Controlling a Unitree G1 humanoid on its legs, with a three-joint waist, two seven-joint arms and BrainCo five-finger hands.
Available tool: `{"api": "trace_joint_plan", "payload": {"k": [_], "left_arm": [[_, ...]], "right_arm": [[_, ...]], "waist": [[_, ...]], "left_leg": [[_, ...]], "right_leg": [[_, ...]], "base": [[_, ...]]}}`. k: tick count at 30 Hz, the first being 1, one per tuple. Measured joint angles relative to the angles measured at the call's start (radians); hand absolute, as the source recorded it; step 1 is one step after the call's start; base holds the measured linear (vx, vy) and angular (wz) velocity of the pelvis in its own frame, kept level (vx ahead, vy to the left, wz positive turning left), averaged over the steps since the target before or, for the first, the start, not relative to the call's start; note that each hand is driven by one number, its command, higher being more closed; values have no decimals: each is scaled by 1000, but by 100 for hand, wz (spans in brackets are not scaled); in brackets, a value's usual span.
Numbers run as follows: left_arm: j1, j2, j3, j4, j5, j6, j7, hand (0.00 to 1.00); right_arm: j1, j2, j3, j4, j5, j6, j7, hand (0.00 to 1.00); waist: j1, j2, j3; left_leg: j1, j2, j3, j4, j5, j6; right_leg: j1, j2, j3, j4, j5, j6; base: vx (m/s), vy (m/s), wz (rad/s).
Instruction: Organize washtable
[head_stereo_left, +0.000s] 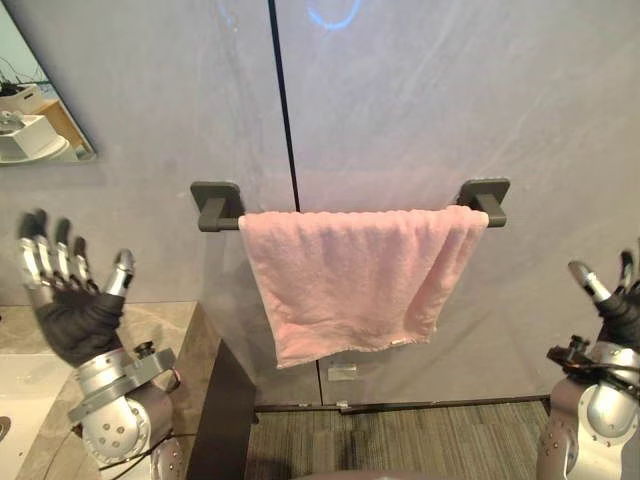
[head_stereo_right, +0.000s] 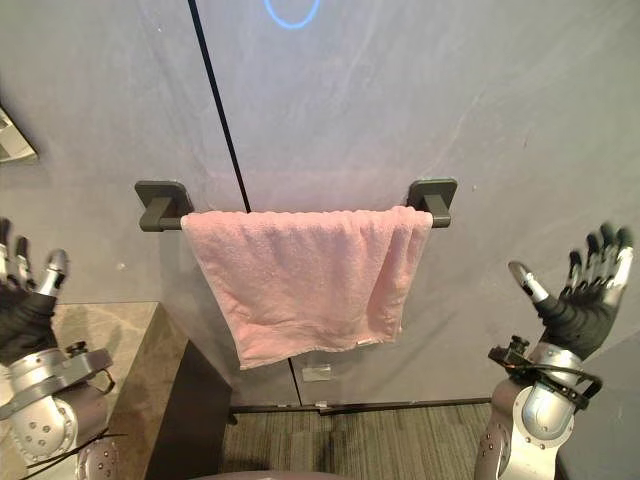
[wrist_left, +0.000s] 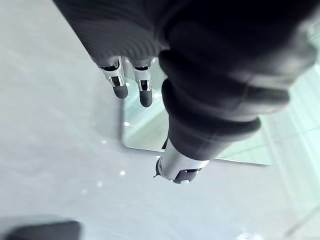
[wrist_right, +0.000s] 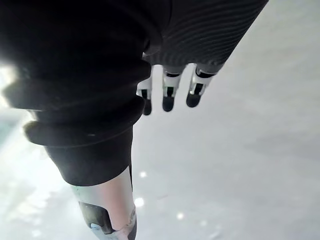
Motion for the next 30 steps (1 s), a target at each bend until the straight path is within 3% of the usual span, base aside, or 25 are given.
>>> {"api": "trace_joint_plan", "payload": {"k": [3,7,9,12,15,21,26,30], "left_arm": [[-39,61,-211,-73,-40,-36,-46,0],[-120,141,-512,-48,-180,-34,-179,0],[-139,166,-648,24,-265,-21,-238,0],[-153,202,-788,150,-433,50,-329,0],[-149,238,-845,220,-490,85,-377,0],[-132,299,-879,379,-529,138,-418,0],[-110,300,-876,472,-502,159,-431,0],[-113,276,-864,574,-449,174,-429,0]], "right_arm": [[-42,-90,227,-84,5,-44,72,0],[-75,-159,463,-75,84,-40,204,0],[-75,-194,546,-56,118,-36,252,0],[-47,-266,627,-1,157,-17,325,0],[29,-367,662,60,181,10,379,0],[80,-483,669,217,181,48,426,0],[78,-495,690,320,99,60,431,0],[49,-450,713,441,-6,83,416,0]], "waist": [[0,14,-14],[0,19,-16],[-1,18,-18],[-5,17,-19],[-4,17,-19],[-9,17,-13],[-8,21,-12],[-6,20,-11]], "left_leg": [[3,-1,0,0,1,0],[13,-1,1,5,1,0],[19,-1,6,5,1,0],[22,-1,13,6,1,0],[23,-1,17,5,0,0],[27,-1,27,3,-1,2],[24,-1,33,2,-3,4],[11,-2,33,2,-2,4]], "right_leg": [[-4,0,3,8,-2,3],[2,1,6,15,-2,2],[5,1,11,16,-2,2],[4,1,18,17,-1,3],[3,1,22,16,-1,3],[1,2,33,15,0,4],[-5,2,39,14,0,4],[-13,2,39,5,7,3]], "base": [[-64,-14,-1],[-50,-15,-2],[-36,-9,-6],[-37,-9,-6],[-27,-13,-4],[-26,-9,-5],[-14,-4,-3],[0,0,0]]}}
